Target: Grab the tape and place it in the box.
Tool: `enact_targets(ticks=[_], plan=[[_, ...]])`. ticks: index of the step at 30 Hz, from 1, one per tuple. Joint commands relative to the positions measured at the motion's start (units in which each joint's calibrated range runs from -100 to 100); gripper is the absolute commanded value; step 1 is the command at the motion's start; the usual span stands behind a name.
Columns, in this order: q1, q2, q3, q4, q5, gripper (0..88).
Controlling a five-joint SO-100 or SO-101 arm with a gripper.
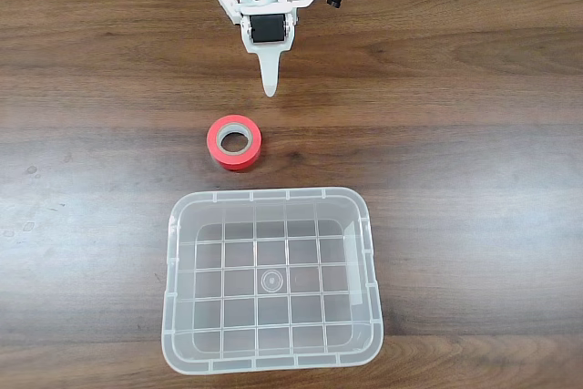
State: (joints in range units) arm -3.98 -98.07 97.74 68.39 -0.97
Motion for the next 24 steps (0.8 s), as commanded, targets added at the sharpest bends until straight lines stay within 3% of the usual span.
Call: enact_targets(ticks=[1,13,24], plan=[[0.47,-0.96,-0.72,-1.69,-0.25,1.3],[1.49,-0.88,-7.73,-1.69,-0.25,1.3],[9.69,-0.80,-19.29,-1.01,-0.09,1.3]])
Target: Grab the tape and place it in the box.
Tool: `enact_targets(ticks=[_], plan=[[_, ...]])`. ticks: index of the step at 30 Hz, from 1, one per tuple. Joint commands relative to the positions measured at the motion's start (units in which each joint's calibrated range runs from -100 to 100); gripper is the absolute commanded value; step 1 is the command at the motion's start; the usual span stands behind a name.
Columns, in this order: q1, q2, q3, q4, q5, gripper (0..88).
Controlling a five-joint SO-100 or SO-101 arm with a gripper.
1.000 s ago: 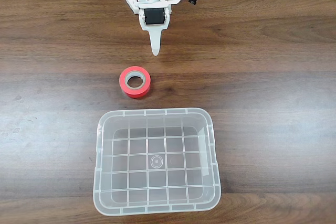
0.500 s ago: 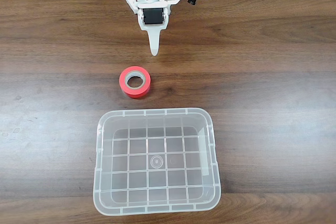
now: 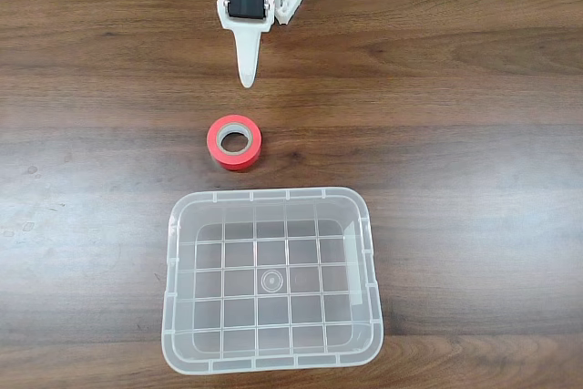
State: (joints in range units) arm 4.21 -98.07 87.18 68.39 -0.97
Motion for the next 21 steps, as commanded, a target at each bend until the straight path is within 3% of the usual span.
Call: enact_targets(ticks=[1,6,21], plan=[[1.50,-0.64,-10.31,-0.75,-0.09,1.3],[1.72,7.17,-18.28,-0.75,-0.51,1.3],[1.06,54.79,-53.50,5.58,-0.62,1.3]])
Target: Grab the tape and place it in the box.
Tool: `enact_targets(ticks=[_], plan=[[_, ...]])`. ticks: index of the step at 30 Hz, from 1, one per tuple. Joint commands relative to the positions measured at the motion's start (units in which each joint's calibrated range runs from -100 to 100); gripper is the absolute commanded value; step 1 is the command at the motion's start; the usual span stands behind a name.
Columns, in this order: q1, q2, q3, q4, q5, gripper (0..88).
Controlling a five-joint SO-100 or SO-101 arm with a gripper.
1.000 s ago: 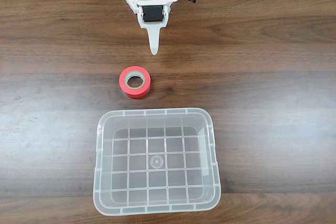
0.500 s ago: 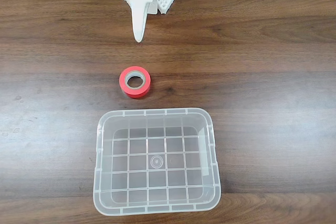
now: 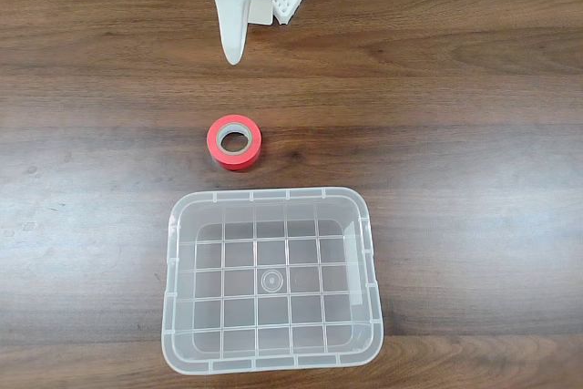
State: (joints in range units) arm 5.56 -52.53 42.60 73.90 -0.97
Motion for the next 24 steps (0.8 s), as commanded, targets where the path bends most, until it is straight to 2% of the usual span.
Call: enact_targets(ticks=[1,6,11,24], plan=[[-0.29,11.26,-8.83,-0.18,-0.67,1.3],[1.02,21.24,-8.48,-1.12,-0.72,1.3],[3.15,28.96,-5.32,-8.06,-0.35,1.3],[2.49,32.66,4.66,-14.22,-0.14,3.3]])
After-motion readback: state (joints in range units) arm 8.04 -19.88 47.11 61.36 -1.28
